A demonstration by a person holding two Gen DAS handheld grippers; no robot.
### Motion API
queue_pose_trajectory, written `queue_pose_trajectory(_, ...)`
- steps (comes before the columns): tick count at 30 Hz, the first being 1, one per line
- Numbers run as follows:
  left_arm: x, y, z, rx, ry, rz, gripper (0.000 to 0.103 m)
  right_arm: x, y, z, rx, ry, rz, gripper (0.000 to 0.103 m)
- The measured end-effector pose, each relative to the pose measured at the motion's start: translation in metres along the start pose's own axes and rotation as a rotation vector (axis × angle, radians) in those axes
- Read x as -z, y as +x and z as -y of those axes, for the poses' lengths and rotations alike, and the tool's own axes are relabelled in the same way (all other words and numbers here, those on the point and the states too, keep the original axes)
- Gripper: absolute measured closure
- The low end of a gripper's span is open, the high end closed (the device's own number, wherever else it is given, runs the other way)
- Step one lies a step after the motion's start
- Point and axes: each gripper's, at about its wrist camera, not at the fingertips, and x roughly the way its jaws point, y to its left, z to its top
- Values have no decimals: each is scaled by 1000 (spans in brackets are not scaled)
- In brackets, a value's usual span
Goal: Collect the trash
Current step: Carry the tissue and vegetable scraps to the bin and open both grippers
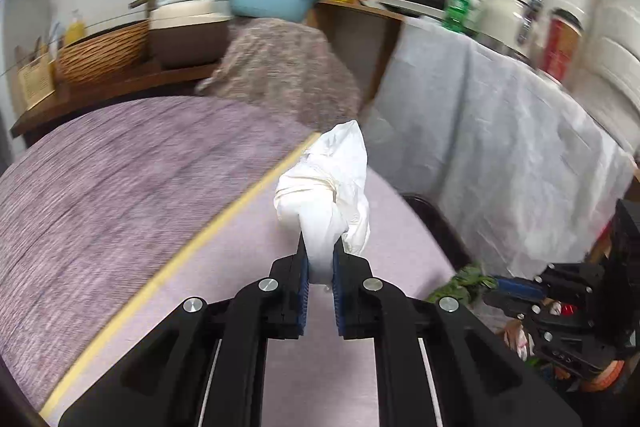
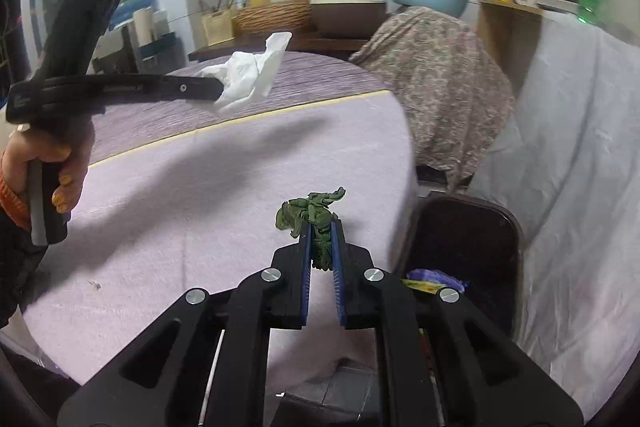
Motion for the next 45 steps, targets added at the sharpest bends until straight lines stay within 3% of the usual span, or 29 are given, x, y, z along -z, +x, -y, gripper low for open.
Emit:
queue_pose_trajectory(7, -4, 25, 72, 85, 88, -30, 92, 25, -21, 60, 154, 102, 22, 92)
queue_pose_trajectory(12, -3, 48, 110, 108, 131, -65, 92, 48, -5, 109, 222, 211, -38, 92)
queue_pose_trajectory(17, 4, 87, 138, 122, 143, -146, 92, 75, 25, 146, 247, 324, -97, 92)
queue_pose_trajectory(22, 8, 117, 155, 121, 149, -207, 92, 92, 61, 164, 211, 386, -146, 91)
queue_pose_trajectory(24, 8, 127, 160, 111, 156, -226, 92, 99, 65, 164, 230, 386, -152, 85)
queue_pose_trajectory(26, 9, 136, 165, 93, 168, -239, 92, 103, 65, 166, 247, 409, -144, 58)
queue_pose_trajectory(28, 7, 143, 169, 88, 170, -251, 92, 104, 58, 166, 265, 424, -113, 46)
queue_pose_trajectory(31, 5, 154, 178, 80, 180, -268, 92, 108, 47, 165, 356, 406, -111, 38)
queue_pose_trajectory(33, 6, 161, 183, 61, 193, -274, 86, 109, 39, 167, 408, 401, -106, 36)
queue_pose_trajectory(38, 7, 160, 182, 49, 186, -274, 50, 112, 14, 174, 486, 422, -72, 23)
queue_pose_trajectory(42, 6, 133, 179, 73, 190, -222, 44, 114, -1, 174, 507, 432, -49, 23)
queue_pose_trajectory(45, 7, 96, 175, 78, 207, -133, 30, 110, -12, 168, 515, 440, -17, 23)
